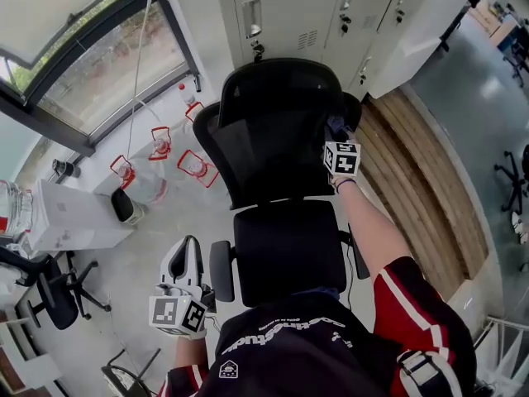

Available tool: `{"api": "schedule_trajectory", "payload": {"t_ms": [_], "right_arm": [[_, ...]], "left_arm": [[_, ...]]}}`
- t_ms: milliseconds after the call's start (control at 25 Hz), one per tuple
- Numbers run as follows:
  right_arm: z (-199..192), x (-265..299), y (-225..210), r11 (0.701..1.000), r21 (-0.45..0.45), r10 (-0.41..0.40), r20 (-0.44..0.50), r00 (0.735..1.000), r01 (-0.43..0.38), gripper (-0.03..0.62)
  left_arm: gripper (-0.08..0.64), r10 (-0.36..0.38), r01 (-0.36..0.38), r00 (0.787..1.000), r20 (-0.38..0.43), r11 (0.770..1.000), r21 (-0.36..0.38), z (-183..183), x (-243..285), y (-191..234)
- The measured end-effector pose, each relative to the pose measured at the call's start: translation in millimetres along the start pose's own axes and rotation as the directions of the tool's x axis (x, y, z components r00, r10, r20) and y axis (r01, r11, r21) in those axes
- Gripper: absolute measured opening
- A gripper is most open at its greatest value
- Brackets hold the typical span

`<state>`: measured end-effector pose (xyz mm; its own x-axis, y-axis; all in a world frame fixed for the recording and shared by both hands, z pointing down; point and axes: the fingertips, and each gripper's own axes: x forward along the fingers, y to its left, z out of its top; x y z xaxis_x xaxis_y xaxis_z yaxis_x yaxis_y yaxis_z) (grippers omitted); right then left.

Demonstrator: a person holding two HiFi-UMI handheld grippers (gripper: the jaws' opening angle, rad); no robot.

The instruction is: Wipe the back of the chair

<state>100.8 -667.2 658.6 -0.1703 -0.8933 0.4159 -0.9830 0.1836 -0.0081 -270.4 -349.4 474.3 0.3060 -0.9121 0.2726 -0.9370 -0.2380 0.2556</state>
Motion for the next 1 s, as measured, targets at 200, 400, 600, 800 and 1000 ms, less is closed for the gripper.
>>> {"api": "schedule_trajectory", "payload": {"t_ms": [200,400,600,800,1000], "right_arm": [[4,9,35,0.999,0.015,0.032,-0.002,0.999,-0.032,0.077],[5,17,87,0.994,-0.012,0.111,-0.005,0.994,-0.111,0.075],[8,24,148,0.978,-0.046,0.204,-0.007,0.979,-0.205,0.075],[11,29,209,0.956,-0.061,0.286,-0.003,0.958,-0.286,0.075],[14,32,267,0.925,-0.082,0.373,-0.001,0.928,-0.372,0.075]], "left_arm": [[0.025,0.027,-0.027,1.000,0.016,1.000,-0.013,1,-12,12],[0.025,0.062,-0.061,0.998,0.028,0.998,-0.032,0,-25,26],[0.025,0.090,-0.089,0.996,0.028,0.995,-0.044,-1,-37,36],[0.025,0.121,-0.118,0.992,0.036,0.991,-0.059,-5,-51,49],[0.025,0.167,-0.165,0.985,0.035,0.984,-0.073,-10,-67,62]]}}
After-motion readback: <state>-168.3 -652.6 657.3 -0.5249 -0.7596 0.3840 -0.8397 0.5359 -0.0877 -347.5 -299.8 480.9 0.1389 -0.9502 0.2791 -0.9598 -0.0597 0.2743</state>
